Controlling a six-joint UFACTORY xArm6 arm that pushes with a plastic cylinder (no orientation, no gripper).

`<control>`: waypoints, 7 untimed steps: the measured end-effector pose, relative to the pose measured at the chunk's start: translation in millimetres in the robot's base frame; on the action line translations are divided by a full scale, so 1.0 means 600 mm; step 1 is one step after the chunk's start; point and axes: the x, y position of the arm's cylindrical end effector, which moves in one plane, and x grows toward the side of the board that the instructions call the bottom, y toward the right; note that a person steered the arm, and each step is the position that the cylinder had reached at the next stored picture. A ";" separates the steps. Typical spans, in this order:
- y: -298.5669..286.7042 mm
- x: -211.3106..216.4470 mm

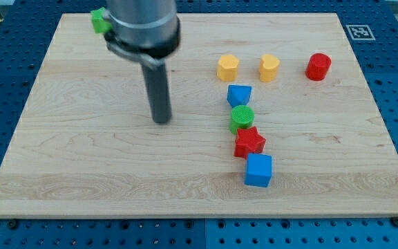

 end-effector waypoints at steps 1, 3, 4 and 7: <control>0.054 0.115; 0.160 0.160; 0.341 0.166; 0.377 0.116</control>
